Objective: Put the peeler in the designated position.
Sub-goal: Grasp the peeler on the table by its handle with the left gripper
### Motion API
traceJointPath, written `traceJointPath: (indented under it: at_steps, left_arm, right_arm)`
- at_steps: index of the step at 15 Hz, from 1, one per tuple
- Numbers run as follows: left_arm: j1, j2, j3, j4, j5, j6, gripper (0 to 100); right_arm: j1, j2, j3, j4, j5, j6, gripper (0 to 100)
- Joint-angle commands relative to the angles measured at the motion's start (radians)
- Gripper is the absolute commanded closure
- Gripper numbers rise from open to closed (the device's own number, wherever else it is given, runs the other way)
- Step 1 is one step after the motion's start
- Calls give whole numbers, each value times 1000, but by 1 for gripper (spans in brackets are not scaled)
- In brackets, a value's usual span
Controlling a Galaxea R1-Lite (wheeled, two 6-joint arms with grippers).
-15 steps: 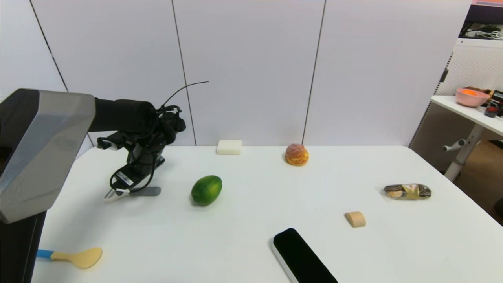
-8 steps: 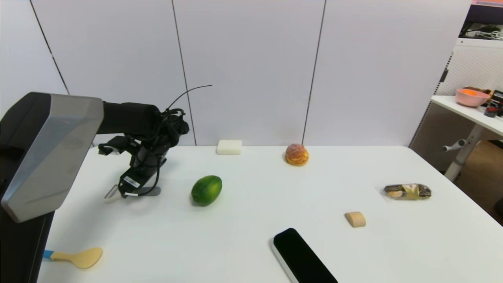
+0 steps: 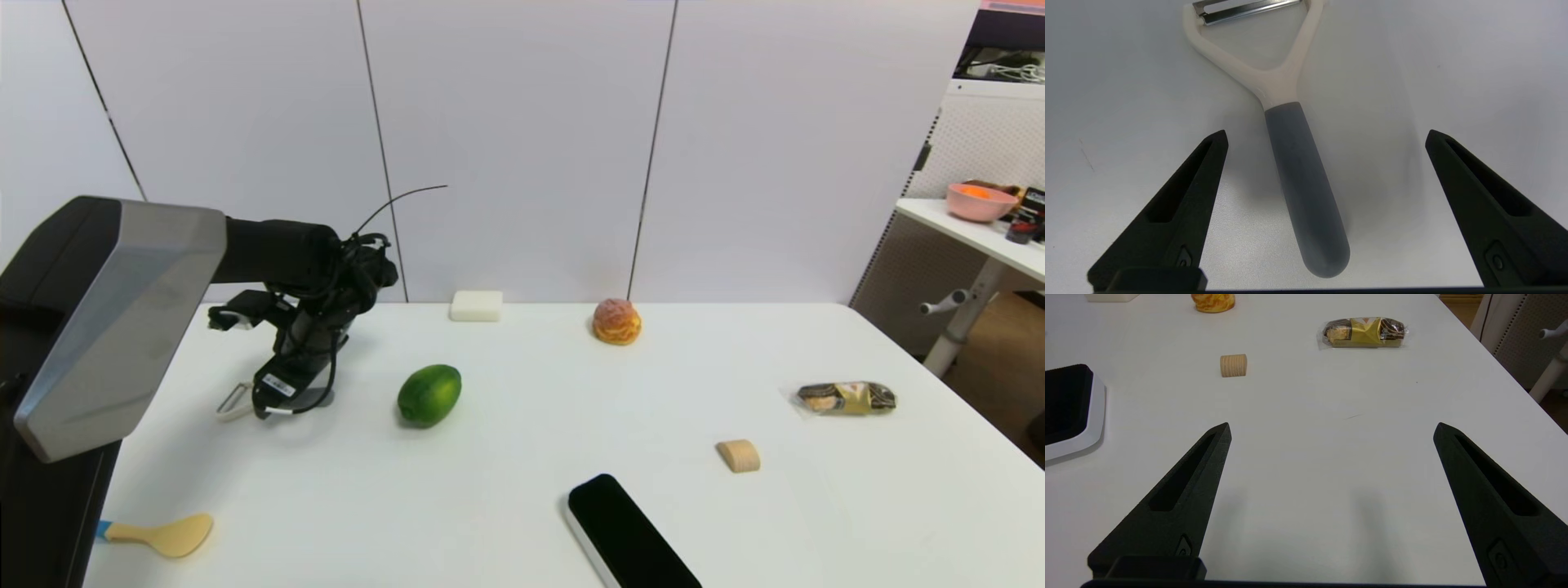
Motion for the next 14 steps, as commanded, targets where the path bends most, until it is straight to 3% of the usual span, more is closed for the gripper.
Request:
traceJointPath:
  at_steps: [1,14]
  left_arm:
    - [0,15,1,5,2,-16,0]
    - [-2,18,-3,21,-6,30,0]
  right_arm:
    - [0,1,0,1,0,0,0]
    - [0,1,0,1,0,0,0]
